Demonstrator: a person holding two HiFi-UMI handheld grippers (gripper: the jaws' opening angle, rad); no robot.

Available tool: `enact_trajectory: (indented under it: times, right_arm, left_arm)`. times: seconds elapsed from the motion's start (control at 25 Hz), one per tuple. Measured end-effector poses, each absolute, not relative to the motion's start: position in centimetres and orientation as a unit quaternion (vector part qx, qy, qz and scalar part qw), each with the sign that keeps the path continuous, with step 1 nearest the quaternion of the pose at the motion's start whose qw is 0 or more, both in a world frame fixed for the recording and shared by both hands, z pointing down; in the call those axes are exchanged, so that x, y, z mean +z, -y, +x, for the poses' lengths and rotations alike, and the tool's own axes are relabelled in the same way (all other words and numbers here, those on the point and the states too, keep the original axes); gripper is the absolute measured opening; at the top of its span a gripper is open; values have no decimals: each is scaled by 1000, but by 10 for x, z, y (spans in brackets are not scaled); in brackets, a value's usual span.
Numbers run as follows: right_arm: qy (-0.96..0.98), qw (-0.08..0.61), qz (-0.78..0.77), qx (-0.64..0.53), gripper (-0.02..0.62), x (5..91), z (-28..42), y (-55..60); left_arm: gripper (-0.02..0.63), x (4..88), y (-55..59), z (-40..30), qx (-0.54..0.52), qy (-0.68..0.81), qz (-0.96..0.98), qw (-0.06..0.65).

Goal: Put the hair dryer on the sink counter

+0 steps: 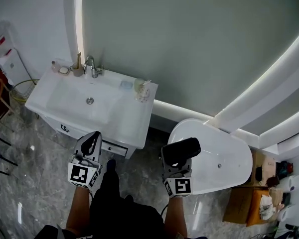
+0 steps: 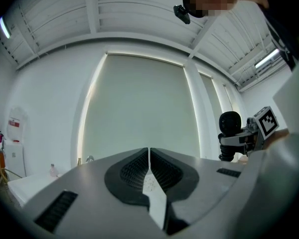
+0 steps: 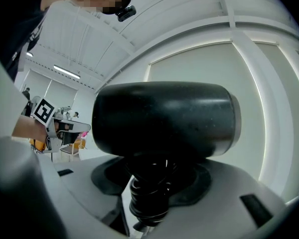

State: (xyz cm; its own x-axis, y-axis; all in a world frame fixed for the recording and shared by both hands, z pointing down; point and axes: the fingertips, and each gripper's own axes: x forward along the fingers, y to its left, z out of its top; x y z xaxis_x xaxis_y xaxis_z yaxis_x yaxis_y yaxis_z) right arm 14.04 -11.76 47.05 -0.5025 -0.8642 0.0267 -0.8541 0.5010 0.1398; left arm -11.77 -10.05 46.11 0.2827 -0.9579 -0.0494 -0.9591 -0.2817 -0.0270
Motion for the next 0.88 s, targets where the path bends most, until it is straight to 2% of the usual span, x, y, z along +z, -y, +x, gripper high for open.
enact_trajectory:
  times: [0.6, 0.88]
  right_arm:
    - [843, 34, 534, -49, 219, 460, 70, 292]
    - [829, 52, 554, -51, 219, 460, 68, 338]
  left_arm:
    - [34, 435, 286, -184, 14, -552, -833, 46]
    - [34, 438, 341, -204, 17, -542, -839, 46]
